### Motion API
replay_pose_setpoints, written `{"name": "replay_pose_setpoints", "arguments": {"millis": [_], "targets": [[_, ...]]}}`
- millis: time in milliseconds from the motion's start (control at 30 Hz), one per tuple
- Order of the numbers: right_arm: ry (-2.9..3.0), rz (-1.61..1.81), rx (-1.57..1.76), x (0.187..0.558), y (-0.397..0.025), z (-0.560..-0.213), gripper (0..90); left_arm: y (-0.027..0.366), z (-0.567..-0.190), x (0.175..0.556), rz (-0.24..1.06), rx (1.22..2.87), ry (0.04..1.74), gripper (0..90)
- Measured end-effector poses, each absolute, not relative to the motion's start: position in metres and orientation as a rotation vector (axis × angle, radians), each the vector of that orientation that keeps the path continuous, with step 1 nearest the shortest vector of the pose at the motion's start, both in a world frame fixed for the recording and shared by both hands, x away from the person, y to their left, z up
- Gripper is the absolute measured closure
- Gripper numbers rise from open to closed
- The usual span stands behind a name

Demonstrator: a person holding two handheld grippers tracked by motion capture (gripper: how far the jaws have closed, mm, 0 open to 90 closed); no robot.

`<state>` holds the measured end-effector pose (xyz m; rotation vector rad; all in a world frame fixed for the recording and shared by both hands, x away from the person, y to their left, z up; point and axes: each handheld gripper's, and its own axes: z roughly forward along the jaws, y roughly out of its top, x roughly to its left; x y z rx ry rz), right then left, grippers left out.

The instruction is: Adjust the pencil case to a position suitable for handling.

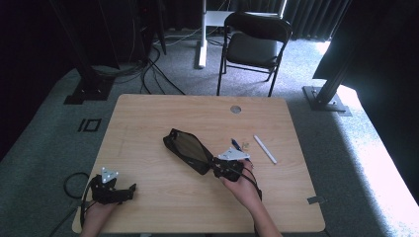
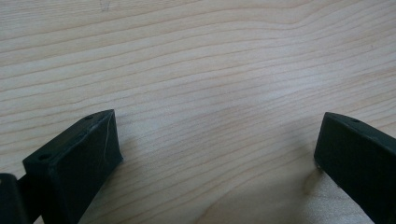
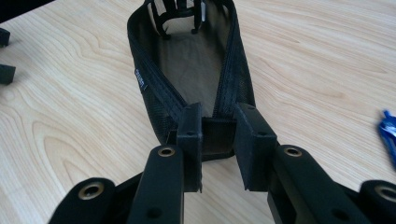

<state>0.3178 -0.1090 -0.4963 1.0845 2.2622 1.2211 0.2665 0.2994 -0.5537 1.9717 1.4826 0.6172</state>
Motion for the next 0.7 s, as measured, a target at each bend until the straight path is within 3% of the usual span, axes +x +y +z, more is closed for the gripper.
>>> {"name": "replay_pose_setpoints", "arguments": {"millis": [700], "targets": [[2.238,1.214,1.132,0.283,-0.172,-0.497,72.9,0.3,-0.554,0.267,0.617,1.974,1.482,0.5]]}}
